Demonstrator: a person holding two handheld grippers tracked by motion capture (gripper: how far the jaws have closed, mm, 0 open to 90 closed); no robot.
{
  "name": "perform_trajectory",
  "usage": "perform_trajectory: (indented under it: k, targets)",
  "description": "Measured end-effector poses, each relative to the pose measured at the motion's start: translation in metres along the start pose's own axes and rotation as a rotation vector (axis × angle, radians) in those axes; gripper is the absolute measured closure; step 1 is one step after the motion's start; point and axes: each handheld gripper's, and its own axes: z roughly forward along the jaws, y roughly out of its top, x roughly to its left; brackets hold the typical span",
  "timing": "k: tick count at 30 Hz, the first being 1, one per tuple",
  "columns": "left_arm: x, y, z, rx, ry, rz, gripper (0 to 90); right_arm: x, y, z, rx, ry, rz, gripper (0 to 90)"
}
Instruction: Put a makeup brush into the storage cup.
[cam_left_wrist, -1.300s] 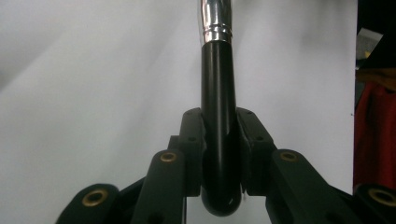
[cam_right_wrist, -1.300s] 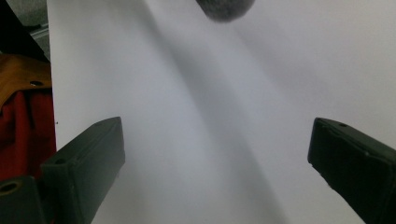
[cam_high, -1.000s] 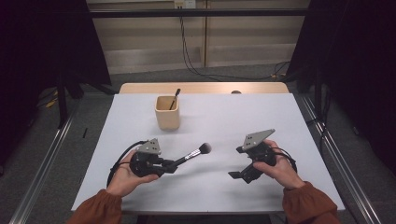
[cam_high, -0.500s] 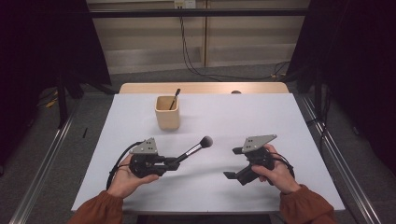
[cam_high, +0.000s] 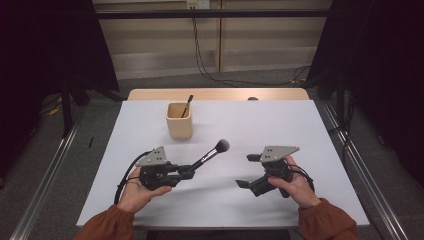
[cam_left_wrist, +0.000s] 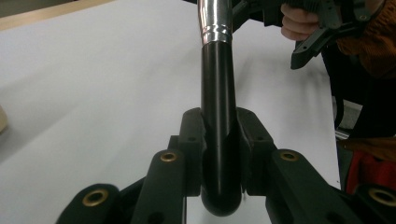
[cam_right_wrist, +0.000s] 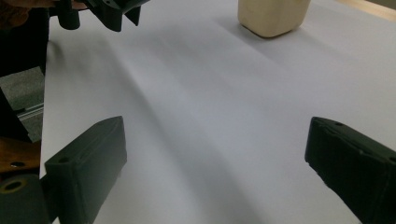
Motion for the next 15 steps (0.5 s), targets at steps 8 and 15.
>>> perform_trajectory:
  k: [8,15]
  targets:
    - [-0.001,0.002,-0.002,-0.056,0.008,0.019,74.5,0.006,0.001,0.004,-0.086,0.022,-0.029,4.9]
    - [-0.004,0.006,-0.002,-0.089,0.002,0.012,74.5,0.011,0.004,0.009,-0.12,0.074,-0.004,5.4]
